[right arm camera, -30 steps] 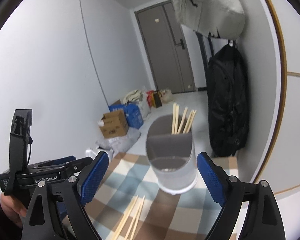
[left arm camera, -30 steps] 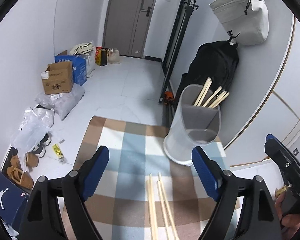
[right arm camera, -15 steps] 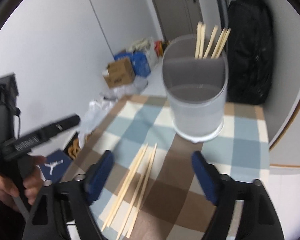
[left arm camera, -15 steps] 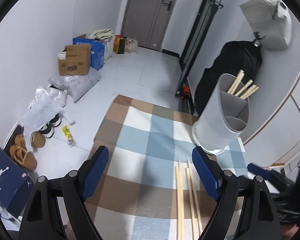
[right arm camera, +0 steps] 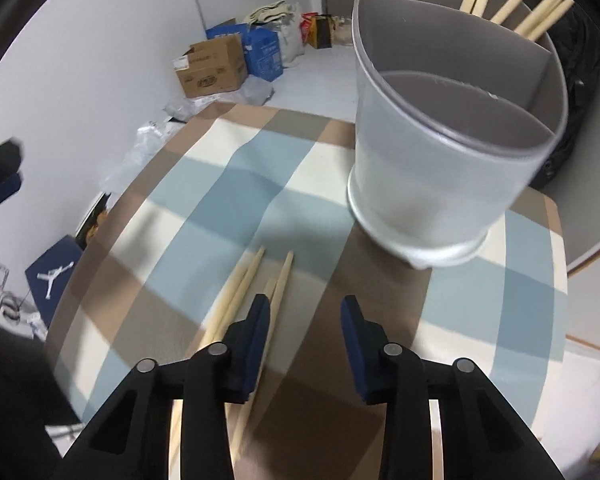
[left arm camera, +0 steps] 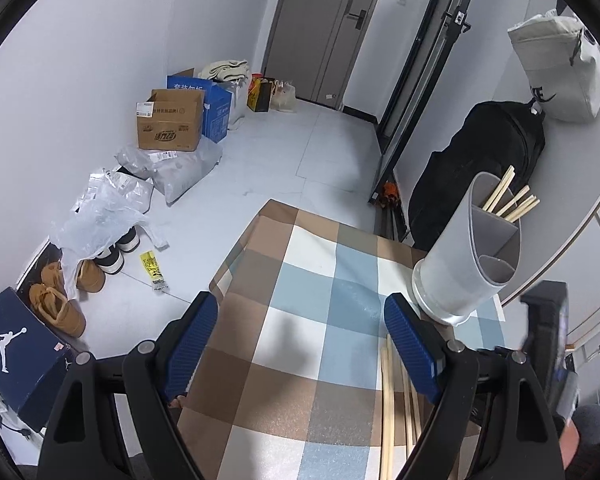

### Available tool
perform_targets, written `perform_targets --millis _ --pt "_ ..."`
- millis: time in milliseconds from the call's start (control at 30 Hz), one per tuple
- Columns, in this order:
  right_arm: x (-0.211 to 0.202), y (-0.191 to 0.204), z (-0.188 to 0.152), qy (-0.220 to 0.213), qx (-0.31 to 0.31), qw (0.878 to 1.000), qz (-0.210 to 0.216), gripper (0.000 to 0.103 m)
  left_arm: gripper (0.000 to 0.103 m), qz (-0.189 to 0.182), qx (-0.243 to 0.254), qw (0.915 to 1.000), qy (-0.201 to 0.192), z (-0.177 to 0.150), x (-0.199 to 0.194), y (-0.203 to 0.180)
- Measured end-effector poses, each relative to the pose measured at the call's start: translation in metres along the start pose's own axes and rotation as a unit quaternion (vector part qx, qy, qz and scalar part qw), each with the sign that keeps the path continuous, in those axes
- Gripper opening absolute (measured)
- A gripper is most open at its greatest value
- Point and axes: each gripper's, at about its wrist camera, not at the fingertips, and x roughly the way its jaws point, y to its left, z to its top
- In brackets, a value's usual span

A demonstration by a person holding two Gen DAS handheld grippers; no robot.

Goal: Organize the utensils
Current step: 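Close the right gripper on another wooden chopstick and lift it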

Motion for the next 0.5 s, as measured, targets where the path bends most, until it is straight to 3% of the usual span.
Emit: perform_targets --millis 267,500 --pt "0.025 0.010 0.019 0.040 0.000 0.999 -0.030 0.020 0.082 -0.003 0.000 1.0000 0.000 0.004 -0.002 0.003" --pt "0.030 0.013 0.020 0.047 -0.011 0.997 -0.056 0.019 0.082 -0.010 -0.014 0.9998 0.006 0.007 0.000 0.011"
